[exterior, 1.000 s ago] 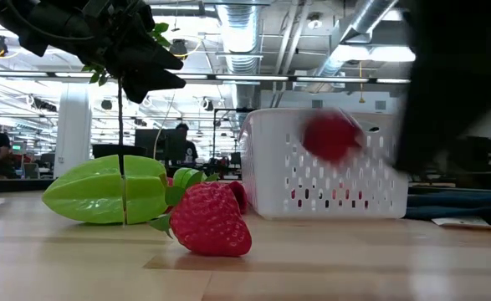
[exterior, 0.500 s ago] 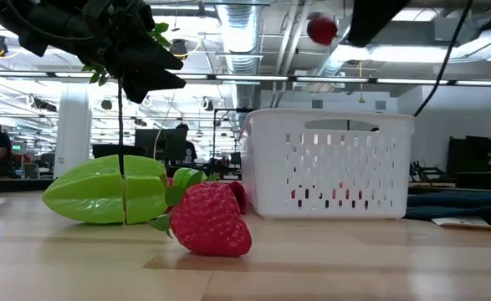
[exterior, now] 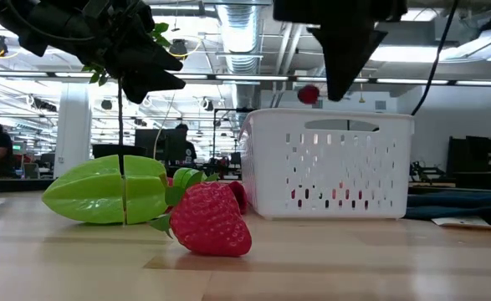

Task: Pick and placing Produce into tupperware
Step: Put the cherry into the white bin, then put the strawberry into the white bin

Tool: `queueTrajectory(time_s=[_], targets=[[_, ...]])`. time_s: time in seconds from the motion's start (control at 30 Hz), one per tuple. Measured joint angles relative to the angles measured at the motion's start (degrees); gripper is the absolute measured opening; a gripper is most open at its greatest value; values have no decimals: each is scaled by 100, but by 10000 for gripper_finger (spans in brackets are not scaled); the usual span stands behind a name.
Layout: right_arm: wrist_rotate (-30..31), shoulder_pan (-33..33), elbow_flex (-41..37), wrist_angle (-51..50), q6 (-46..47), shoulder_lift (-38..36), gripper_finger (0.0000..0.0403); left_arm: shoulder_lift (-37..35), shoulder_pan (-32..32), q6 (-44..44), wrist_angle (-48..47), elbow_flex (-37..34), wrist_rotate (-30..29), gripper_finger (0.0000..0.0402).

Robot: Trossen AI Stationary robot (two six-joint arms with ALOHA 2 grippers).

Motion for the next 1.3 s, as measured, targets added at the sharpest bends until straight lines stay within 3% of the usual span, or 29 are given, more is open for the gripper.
queueTrajectory(time_s=[0.1,0.37,0.5,0.8,1.13,1.3], targets=[[-167,-110,-131,276,-99,0,38,0,2,0,0,0,0,196],[-178,-96,-163,304,-184,2,137,0,2,0,6,0,0,196],[-232,13,-163,267,63,2,167,0,2,0,4,0,0,196],[-328,835,181,851,13,0,162,0,2,51,26,0,0,196],[-179,1356,163,4140,-1524,-2,147,0,1,48,42,0,0,196],[-161,1291,42,4603,-2144,56,141,0,1,46,36,0,0,196]])
